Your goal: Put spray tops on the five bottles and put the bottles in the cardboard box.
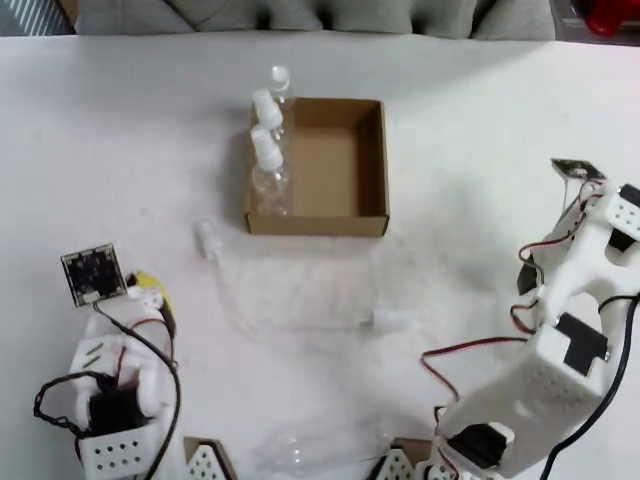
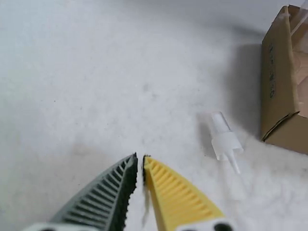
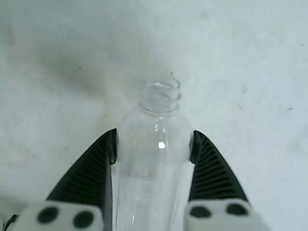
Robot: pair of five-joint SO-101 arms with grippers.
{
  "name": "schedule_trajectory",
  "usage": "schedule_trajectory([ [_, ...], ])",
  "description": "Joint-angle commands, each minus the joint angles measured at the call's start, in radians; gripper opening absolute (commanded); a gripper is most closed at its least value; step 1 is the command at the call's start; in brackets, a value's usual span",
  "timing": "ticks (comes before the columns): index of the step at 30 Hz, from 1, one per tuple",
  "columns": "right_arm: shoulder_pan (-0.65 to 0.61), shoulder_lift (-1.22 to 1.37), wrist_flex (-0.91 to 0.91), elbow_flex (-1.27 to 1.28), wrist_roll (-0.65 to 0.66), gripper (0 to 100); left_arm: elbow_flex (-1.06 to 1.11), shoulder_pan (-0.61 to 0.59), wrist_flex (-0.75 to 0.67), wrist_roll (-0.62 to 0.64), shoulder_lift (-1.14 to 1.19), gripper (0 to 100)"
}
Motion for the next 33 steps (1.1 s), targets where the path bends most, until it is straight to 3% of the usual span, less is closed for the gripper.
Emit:
schedule_trajectory([
  [1,0.012,-0.124,0.068,-0.048,0.008,1.6,-0.006,0.012,-0.015,0.003,-0.018,2],
  [10,0.081,-0.220,0.193,-0.011,0.014,1.6,-0.006,0.013,-0.014,0.003,-0.018,2],
  [20,0.018,-0.464,0.188,0.241,-0.009,1.6,-0.006,0.013,-0.012,0.003,-0.018,2],
  [33,-0.209,-0.766,0.093,0.454,-0.531,1.6,-0.006,0.015,-0.005,0.003,-0.018,2],
])
